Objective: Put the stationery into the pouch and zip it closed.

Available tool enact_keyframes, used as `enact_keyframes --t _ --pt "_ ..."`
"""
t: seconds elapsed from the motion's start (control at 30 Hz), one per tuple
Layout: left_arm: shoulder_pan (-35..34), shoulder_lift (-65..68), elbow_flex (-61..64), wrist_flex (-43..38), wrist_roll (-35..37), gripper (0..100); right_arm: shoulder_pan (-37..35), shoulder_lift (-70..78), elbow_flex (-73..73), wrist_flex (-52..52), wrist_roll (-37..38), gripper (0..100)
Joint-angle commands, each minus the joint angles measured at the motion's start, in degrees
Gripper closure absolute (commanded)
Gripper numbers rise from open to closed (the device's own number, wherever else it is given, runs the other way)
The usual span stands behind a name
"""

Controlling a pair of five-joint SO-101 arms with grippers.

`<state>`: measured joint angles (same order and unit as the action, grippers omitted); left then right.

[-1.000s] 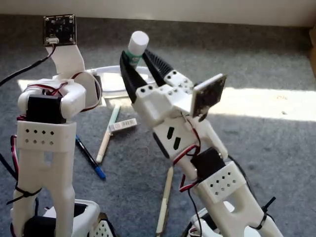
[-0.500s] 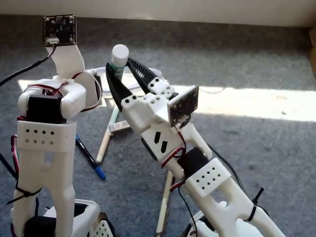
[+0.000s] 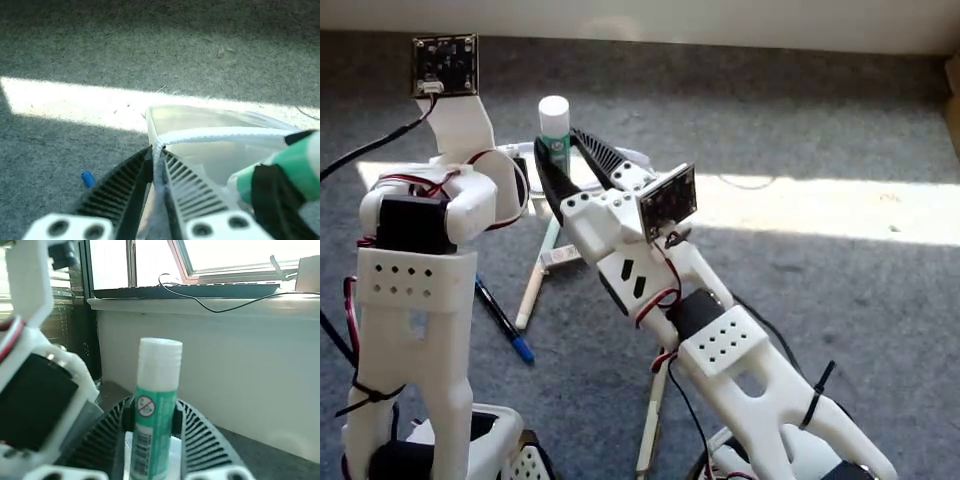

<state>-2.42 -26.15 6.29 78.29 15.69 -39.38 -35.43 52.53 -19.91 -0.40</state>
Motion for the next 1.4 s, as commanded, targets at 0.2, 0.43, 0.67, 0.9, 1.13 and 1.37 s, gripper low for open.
enact_keyframes --t 0.2,0.43,0.67,0.9,1.13,1.37 --pt "-0.7 -0.4 0.3 -0.7 -0.3 99 4.2 0.7 -0.4 -2.4 0.6 99.4" --pt "-0.7 -0.4 0.5 -0.7 -0.4 99 4.0 0.7 -0.1 -2.0 0.8 99.4" --pt "-0.7 -0.4 0.6 -0.7 -0.4 99 4.3 0.0 -0.4 2.4 2.3 99.1" --pt "-0.7 -0.4 0.6 -0.7 -0.4 99 3.9 -5.2 -0.6 20.0 6.9 99.1" --pt "-0.7 -0.4 0.6 -0.7 -0.4 99 4.2 -10.2 -3.0 29.3 6.9 99.1" --pt "-0.7 -0.2 0.6 -0.7 -0.4 99 4.3 -10.2 -7.2 37.1 6.9 99.1"
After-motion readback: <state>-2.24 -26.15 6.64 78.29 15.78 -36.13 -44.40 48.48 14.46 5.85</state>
